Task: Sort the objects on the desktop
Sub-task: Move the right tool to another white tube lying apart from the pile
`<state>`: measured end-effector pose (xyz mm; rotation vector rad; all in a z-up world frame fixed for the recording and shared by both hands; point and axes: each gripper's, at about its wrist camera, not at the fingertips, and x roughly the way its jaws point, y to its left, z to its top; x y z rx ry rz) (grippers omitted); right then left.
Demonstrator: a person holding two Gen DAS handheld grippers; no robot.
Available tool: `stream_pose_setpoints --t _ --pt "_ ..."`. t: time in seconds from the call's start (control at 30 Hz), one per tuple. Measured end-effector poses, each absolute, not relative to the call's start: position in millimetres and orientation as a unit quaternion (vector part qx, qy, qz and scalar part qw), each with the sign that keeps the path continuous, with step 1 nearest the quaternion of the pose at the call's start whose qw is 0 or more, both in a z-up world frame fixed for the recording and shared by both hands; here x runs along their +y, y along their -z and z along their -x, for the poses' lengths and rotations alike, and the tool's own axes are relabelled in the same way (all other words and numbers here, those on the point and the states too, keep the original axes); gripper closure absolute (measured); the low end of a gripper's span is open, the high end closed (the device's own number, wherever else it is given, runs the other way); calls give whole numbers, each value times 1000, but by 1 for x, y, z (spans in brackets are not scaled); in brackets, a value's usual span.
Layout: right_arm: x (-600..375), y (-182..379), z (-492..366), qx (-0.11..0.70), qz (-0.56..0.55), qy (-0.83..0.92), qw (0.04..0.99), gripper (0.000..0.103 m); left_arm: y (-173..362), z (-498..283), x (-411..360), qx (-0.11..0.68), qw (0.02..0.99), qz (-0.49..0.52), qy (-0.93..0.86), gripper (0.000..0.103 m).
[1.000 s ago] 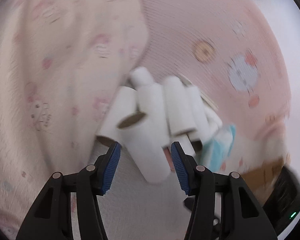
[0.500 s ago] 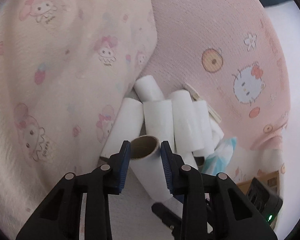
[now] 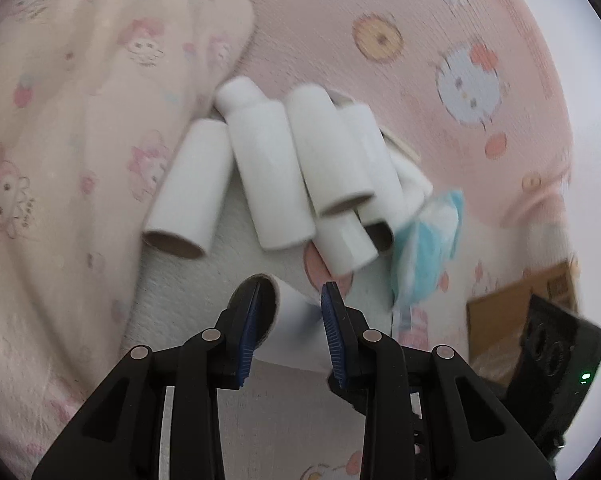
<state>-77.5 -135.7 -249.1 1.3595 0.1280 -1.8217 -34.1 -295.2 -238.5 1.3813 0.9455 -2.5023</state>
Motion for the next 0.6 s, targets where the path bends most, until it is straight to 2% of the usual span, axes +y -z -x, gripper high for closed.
stream_pose_setpoints --t 0.23,0.37,0.4,0.47,0.6 --pt "-122 244 59 89 -547 716 424 72 251 43 -291 297 55 -484 821 69" --pt "-114 236 56 114 -527 729 423 71 242 36 -297 286 79 -470 832 67" --pt "-112 234 57 115 -522 732 423 69 239 33 -300 290 81 -463 833 66" --pt "-109 232 61 115 -519 734 423 57 233 26 -305 301 85 -453 835 65" --pt "-110 230 64 130 -507 736 429 54 225 13 -304 297 97 -445 839 63"
